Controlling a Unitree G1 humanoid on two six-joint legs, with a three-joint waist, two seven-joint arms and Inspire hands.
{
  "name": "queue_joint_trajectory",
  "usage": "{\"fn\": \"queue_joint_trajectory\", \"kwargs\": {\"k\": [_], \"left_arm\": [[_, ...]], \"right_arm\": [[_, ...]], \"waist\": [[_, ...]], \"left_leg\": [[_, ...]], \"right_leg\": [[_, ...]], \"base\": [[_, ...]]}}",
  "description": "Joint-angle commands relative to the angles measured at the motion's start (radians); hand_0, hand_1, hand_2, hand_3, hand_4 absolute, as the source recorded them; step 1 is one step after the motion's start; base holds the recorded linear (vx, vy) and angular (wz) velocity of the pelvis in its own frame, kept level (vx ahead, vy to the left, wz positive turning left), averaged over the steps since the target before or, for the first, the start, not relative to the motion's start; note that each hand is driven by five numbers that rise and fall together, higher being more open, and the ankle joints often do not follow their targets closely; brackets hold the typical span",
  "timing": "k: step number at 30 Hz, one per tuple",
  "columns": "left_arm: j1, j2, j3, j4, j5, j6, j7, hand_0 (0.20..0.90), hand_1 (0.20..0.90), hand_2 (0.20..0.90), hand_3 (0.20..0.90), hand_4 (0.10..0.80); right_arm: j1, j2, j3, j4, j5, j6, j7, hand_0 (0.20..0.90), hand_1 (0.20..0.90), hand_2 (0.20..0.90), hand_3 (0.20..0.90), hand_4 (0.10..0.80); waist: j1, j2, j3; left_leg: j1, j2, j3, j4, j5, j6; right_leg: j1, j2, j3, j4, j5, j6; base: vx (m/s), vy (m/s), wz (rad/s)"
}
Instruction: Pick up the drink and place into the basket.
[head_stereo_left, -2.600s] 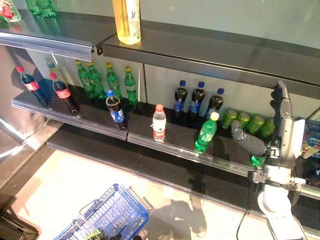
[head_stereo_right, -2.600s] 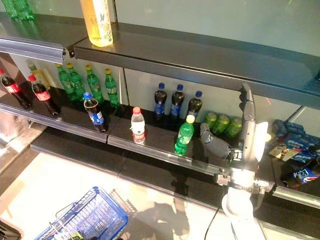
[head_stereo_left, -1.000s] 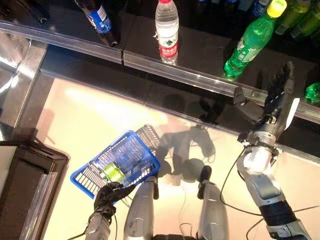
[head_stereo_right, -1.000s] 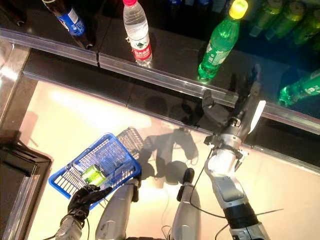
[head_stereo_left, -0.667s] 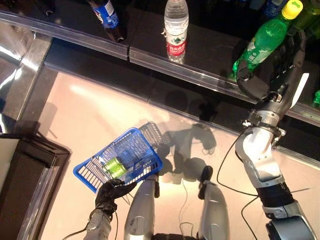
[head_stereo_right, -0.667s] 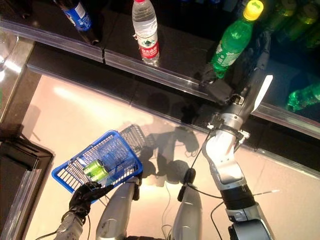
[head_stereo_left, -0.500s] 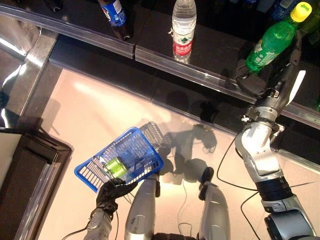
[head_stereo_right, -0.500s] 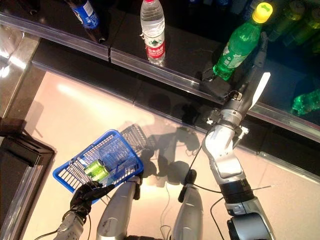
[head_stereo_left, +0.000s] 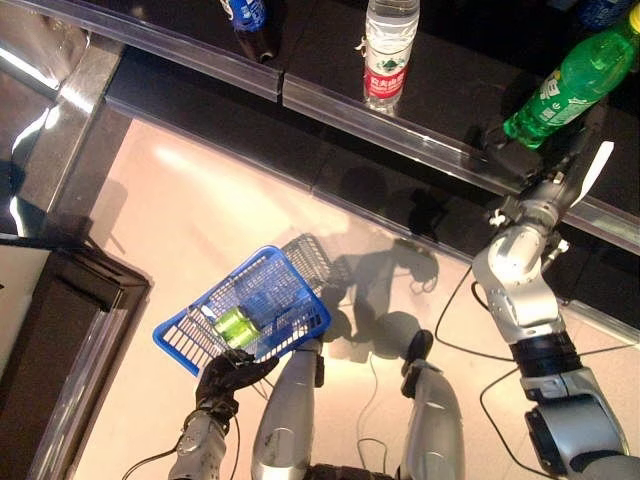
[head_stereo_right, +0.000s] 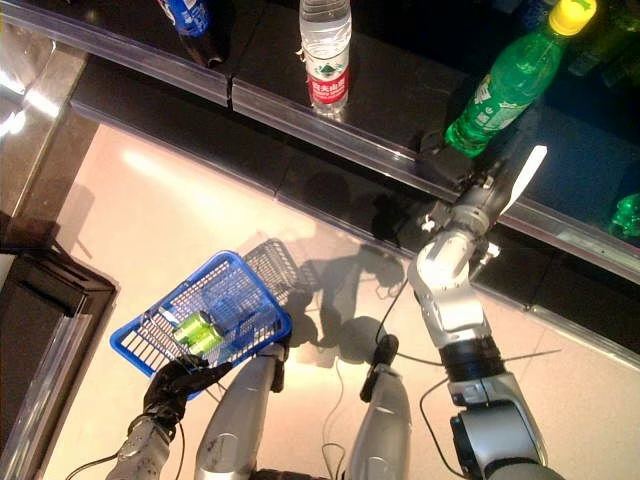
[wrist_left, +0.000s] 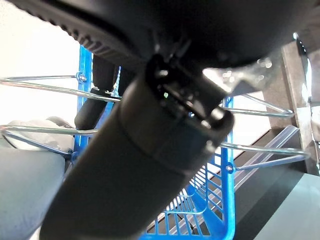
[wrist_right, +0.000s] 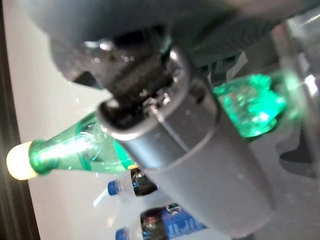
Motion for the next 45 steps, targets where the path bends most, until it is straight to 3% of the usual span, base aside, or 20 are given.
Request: {"fn": "queue_joint_trajectory", "kwargs": {"k": [1,9,10,11,12,13,26,35,38,45], "left_arm": [[0.083,0.004,-0.108,-0.148,0.01,-0.022,-0.06,0.3,0.3,0.3,0.2,0.1],[0.086,0.028,-0.122,-0.171,0.005,-0.01,-0.058,0.3,0.3,0.3,0.2,0.1],[0.086,0.03,-0.124,-0.175,0.004,-0.009,-0.058,0.3,0.3,0.3,0.2,0.1],[0.086,0.03,-0.124,-0.176,0.004,-0.009,-0.058,0.3,0.3,0.3,0.2,0.1],[0.087,0.031,-0.124,-0.178,0.003,-0.008,-0.057,0.3,0.3,0.3,0.2,0.1],[0.086,0.032,-0.125,-0.178,-0.001,-0.008,-0.058,0.3,0.3,0.3,0.2,0.1],[0.095,0.03,-0.075,-0.197,-0.087,-0.063,-0.058,0.3,0.3,0.3,0.2,0.1],[0.114,-0.004,0.062,-0.231,-0.279,-0.088,-0.124,0.3,0.3,0.3,0.2,0.1],[0.127,-0.018,0.117,-0.269,-0.266,-0.1,-0.13,0.3,0.3,0.3,0.2,0.1],[0.17,-0.014,0.162,-0.38,-0.24,-0.119,-0.165,0.3,0.3,0.3,0.2,0.1]], "right_arm": [[-0.145,-0.147,-0.068,-0.046,0.013,-0.088,-0.032,0.9,0.9,0.9,0.9,0.8],[-0.248,-0.201,-0.052,0.02,0.072,-0.089,-0.008,0.9,0.9,0.9,0.9,0.8],[-0.263,-0.207,-0.047,0.021,0.078,-0.08,0.001,0.641,0.641,0.641,0.598,0.498],[-0.266,-0.207,-0.046,0.021,0.079,-0.08,0.002,0.575,0.575,0.575,0.521,0.421],[-0.271,-0.206,-0.044,0.022,0.076,-0.078,0.004,0.465,0.465,0.465,0.392,0.292],[-0.278,-0.208,-0.043,0.021,0.071,-0.069,0.008,0.3,0.3,0.3,0.2,0.1],[-0.257,-0.211,-0.061,-0.016,0.064,-0.056,-0.009,0.3,0.3,0.3,0.2,0.1],[-0.155,-0.17,-0.115,-0.204,-0.035,-0.078,0.002,0.3,0.3,0.3,0.2,0.1],[-0.082,-0.159,-0.128,-0.33,-0.059,-0.074,0.066,0.3,0.3,0.3,0.2,0.1],[0.067,-0.151,-0.121,-0.552,-0.026,-0.059,0.259,0.3,0.3,0.3,0.2,0.1]], "waist": [[0.02,0.018,-0.015],[0.039,0.019,-0.015],[0.041,0.019,-0.015],[0.041,0.019,-0.015],[0.042,0.019,-0.015],[0.042,0.02,-0.015],[0.043,0.021,-0.015],[0.032,0.02,-0.015],[0.017,0.017,-0.024],[-0.003,0.027,-0.105]], "left_leg": [[-0.012,0.011,-0.061,0.115,-0.052,0.015],[-0.046,0.008,-0.069,0.135,-0.057,0.02],[-0.051,0.007,-0.069,0.138,-0.058,0.021],[-0.053,0.007,-0.069,0.138,-0.058,0.021],[-0.055,0.007,-0.07,0.14,-0.058,0.022],[-0.056,0.005,-0.069,0.14,-0.059,0.023],[-0.037,0.005,-0.065,0.156,-0.066,0.024],[0.054,0.003,-0.068,0.139,-0.064,0.017],[0.118,0.005,-0.067,0.119,-0.056,0.008],[0.211,0.015,-0.066,0.053,-0.013,-0.013]], "right_leg": [[0.015,-0.011,-0.052,-0.012,0.056,-0.034],[-0.004,-0.011,-0.061,-0.002,0.052,-0.033],[-0.008,-0.011,-0.061,0.001,0.051,-0.034],[-0.009,-0.011,-0.061,0.001,0.051,-0.034],[-0.011,-0.011,-0.06,0.003,0.05,-0.035],[-0.012,-0.01,-0.059,0.005,0.049,-0.035],[0.006,-0.015,-0.065,0.042,0.023,-0.044],[0.077,-0.017,-0.069,0.086,-0.021,-0.06],[0.133,-0.011,-0.068,0.093,-0.042,-0.07],[0.216,0.01,-0.072,0.069,-0.068,-0.087]], "base": [[0.0,0.0,0.0],[-0.001,-0.002,0.06],[-0.009,0.01,0.04],[-0.011,0.012,0.03],[0.0,0.0,0.0],[0.0,0.0,0.0],[-0.002,0.0,0.0],[-0.011,-0.016,0.01],[0.0,0.0,0.0],[0.041,0.003,-0.01]]}}
